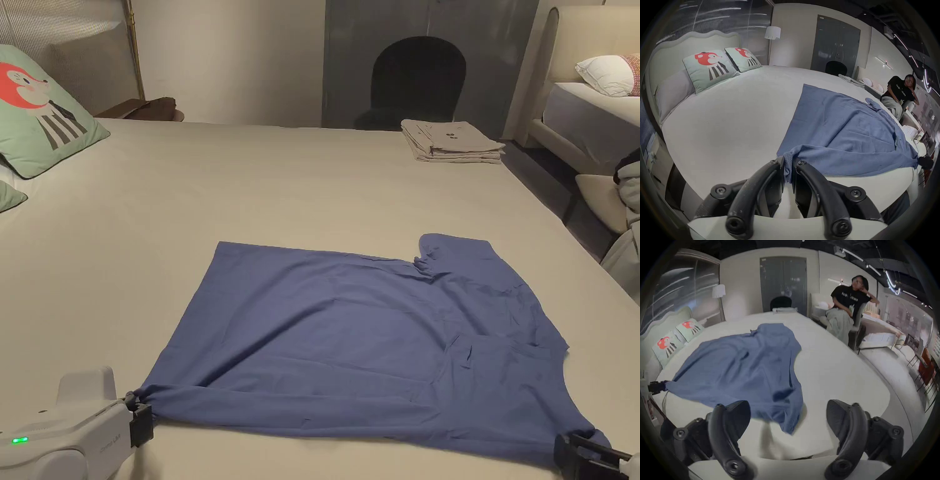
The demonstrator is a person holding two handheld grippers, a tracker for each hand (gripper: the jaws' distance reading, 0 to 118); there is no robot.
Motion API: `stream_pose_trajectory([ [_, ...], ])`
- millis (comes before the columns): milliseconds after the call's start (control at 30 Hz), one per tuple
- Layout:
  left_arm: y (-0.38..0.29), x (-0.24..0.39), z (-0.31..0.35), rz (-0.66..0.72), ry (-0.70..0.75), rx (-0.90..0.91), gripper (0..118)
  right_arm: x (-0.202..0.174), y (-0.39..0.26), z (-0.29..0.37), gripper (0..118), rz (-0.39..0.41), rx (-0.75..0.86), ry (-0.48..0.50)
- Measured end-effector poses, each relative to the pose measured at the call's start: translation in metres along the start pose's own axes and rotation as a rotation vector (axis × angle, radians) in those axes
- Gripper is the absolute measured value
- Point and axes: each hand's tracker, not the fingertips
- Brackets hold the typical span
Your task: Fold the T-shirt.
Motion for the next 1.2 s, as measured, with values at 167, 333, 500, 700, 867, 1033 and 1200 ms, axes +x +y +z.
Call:
stream_pose_trajectory([
  [167,0.008,0.003,0.006,0.007,-0.008,0.009,5,0.002,-0.007,-0.011,35,-0.032,-0.023,0.087],
  [333,0.029,0.005,0.013,0.012,-0.007,0.051,5,-0.002,0.004,0.008,9,-0.004,0.066,0.110],
  [500,0.077,0.015,0.005,0.017,-0.017,0.111,4,0.002,0.034,0.017,8,-0.077,0.173,0.119],
  [700,0.134,0.037,-0.050,-0.003,-0.011,0.116,4,-0.001,0.082,-0.014,8,-0.117,0.166,0.093],
  [867,0.152,0.053,-0.108,-0.005,0.028,0.039,4,-0.009,0.118,-0.060,8,-0.112,0.083,0.052],
  [1033,0.152,0.064,-0.149,0.008,0.056,-0.065,4,-0.012,0.137,-0.101,8,-0.102,-0.013,0.009],
  [1200,0.144,0.060,-0.174,0.030,0.075,-0.114,4,-0.013,0.139,-0.140,8,-0.082,-0.083,-0.027],
])
